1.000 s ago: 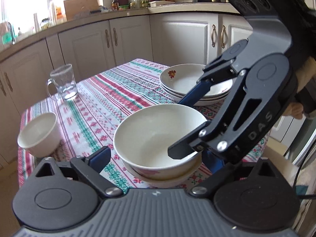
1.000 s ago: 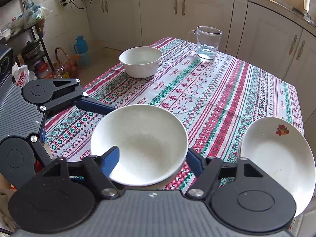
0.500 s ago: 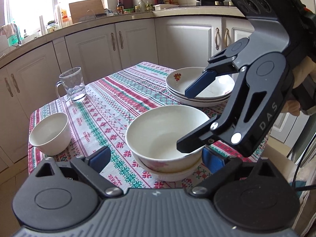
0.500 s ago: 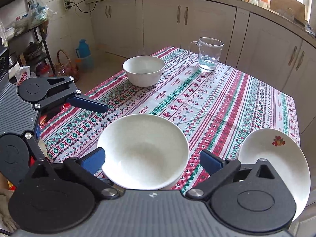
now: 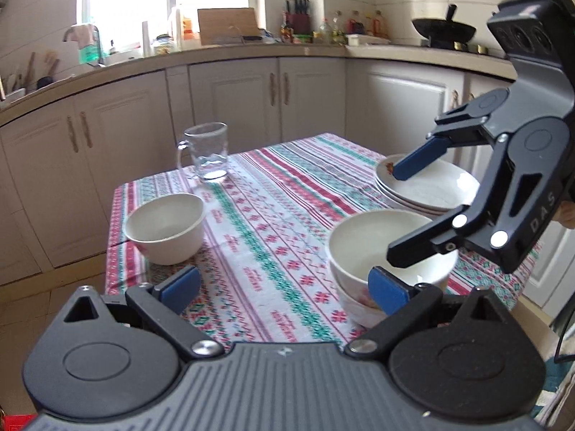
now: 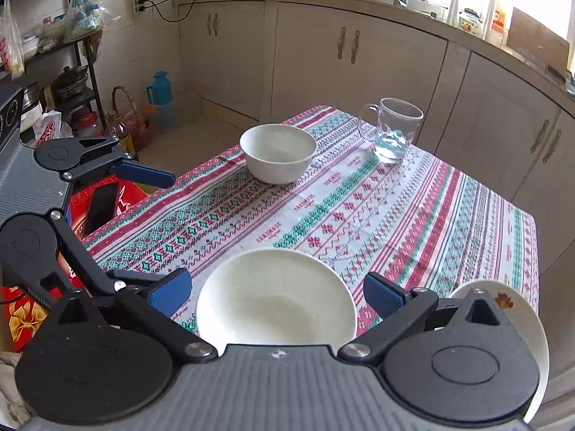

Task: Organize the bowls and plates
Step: 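Lower the bowl into the first bowl and open the right gripper, then move the right gripper to the last white bowl and close on its rim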

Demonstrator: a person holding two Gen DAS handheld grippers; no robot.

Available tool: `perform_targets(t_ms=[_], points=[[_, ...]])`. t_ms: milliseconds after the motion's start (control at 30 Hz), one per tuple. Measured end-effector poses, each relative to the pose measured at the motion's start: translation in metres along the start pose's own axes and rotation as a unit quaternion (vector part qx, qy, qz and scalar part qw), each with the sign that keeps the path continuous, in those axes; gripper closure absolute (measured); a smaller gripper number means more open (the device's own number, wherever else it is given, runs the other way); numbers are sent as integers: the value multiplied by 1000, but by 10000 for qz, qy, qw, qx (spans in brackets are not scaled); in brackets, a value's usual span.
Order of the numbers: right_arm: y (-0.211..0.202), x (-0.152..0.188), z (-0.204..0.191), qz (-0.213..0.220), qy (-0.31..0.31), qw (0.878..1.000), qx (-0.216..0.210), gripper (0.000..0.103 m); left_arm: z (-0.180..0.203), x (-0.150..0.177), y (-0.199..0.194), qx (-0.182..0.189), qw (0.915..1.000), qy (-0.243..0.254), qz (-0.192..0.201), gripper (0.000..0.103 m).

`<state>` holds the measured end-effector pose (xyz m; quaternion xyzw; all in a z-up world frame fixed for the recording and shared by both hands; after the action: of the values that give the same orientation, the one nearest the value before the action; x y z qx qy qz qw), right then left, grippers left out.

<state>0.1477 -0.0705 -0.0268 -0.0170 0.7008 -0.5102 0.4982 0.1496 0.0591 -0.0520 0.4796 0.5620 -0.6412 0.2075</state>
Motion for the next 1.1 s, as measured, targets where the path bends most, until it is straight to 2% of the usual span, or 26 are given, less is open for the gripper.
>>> perform_targets(t_ms=[100,267,400,600,733,867,1100], points=[[2,-9,-5,25,-94,10000,-8,0,-12,1,0,-109,9999,-83,76,3],[8,-23,-8,66,-259,9996,26,0,-35,8,5,-347,9988,-351,-65,2],[10,-36,1,111,-320,9992,209,0,-56,15,8,-633,9961,-585,-193,2],[13,-62,20,241,-255,9989,321,0,-74,22,16,-596,9950,-762,-243,2],[25,-77,25,194,-274,9986,415,0,-76,20,23,-521,9960,-690,-207,2],[43,-88,22,38,-397,9988,296,0,-79,18,35,-524,9965,-618,-201,2],[79,-108,21,-234,-583,9980,-30,0,-91,10,60,-846,9959,-252,-196,2]])
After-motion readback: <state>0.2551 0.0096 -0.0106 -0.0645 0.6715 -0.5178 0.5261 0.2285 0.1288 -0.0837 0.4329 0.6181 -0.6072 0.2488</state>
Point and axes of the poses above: each gripper's, at about its wrist camera, not at the fingertips, and y roughly the way its jaws point, z to its right, x to its underside, the point moved 7 cm from there along y, roughly the way its jaws point, and after that the axes turned 4 degrees about -x, right-handed, at the moved point
